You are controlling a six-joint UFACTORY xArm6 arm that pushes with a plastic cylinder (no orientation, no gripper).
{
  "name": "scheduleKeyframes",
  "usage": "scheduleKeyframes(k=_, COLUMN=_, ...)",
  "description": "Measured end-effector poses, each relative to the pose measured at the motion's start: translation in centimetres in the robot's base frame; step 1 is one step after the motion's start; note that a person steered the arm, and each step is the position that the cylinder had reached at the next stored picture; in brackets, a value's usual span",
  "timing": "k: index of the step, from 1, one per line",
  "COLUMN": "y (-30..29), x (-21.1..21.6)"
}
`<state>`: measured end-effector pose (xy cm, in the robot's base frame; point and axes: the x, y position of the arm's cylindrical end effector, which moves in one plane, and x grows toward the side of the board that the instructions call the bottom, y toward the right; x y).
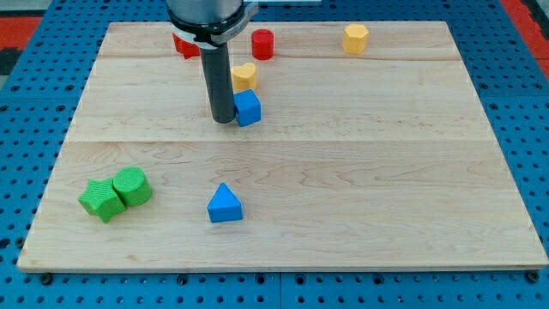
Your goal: Move the triangle towards the bottom of the cube
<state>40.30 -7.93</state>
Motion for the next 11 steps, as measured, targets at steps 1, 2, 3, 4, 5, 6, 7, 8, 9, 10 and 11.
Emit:
scheduleKeyframes(k=1, y=-0.1, x=5.1)
scheduleKeyframes(k=2, y=6.8, x=8.2)
scheduleKeyframes(k=3, y=6.6, x=13.7)
scheduleKeyframes(k=4, y=3.6, x=17.2)
scheduleKeyframes(k=5, y=0.6, x=17.1)
scheduleKeyframes(k=6, y=0.3, x=14.1)
scheduleKeyframes(k=7, y=0.3, x=10.2)
scheduleKeyframes(k=8, y=-0.6, x=8.4)
scheduleKeyframes(k=9, y=-8.1, x=8.9)
scheduleKeyframes(k=10, y=-8.0, x=6.6)
scheduleKeyframes(k=11, y=-4.6, x=5.1)
